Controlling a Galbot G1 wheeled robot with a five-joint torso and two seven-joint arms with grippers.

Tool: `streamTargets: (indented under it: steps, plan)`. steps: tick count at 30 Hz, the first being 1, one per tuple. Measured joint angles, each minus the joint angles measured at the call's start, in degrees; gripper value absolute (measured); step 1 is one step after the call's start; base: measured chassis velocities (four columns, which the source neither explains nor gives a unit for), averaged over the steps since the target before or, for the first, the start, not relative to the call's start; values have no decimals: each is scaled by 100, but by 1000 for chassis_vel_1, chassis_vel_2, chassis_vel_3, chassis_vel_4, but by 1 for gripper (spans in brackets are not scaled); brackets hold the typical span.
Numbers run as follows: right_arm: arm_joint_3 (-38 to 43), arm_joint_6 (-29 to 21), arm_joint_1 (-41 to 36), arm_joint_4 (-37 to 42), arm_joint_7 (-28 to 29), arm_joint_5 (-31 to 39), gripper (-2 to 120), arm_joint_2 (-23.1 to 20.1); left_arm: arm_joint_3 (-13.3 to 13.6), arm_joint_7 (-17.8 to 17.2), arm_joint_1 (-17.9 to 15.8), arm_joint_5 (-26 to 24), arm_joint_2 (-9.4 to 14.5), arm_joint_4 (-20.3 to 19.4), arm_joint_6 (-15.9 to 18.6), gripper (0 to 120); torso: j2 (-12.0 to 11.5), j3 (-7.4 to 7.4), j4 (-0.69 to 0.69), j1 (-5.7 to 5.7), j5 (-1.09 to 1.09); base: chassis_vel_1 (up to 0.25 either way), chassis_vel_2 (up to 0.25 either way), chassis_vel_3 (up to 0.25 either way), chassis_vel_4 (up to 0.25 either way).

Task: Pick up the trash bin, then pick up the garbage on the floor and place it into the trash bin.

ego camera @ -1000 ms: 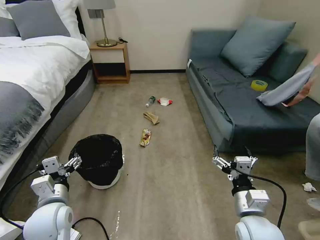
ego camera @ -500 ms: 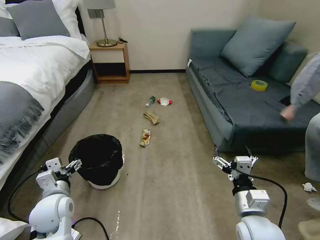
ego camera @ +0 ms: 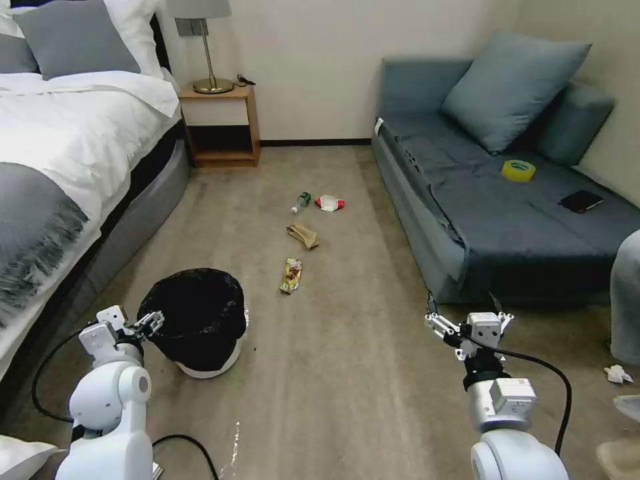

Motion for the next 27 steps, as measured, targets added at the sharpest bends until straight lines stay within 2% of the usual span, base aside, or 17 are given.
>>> streamTargets:
  steps: [3, 8, 18, 27]
  plan:
    - [-2, -1, 6, -12, -3, -9, 100, 2, 45, -98, -185, -111, 56, 383, 43, 99, 0, 0, 0, 0, 0, 0, 0, 0, 0]
    - [-9, -11, 19, -17, -6, -22, 100, 9, 111, -219, -367, -310, 122, 736, 102, 99, 0, 0, 0, 0, -1, 0, 0, 0, 0]
    - [-11, -12, 16, -35, -8, -48, 100, 13, 222, -438, -628, -700, 204, 1101, 267, 98, 0, 0, 0, 0, 0, 0, 0, 0, 0]
    - [-5, 0, 9, -38, -7, -65, 100, 14, 244, -516, -714, -818, 200, 1273, 286, 97, 0, -1, 0, 0, 3, 0, 0, 0, 0]
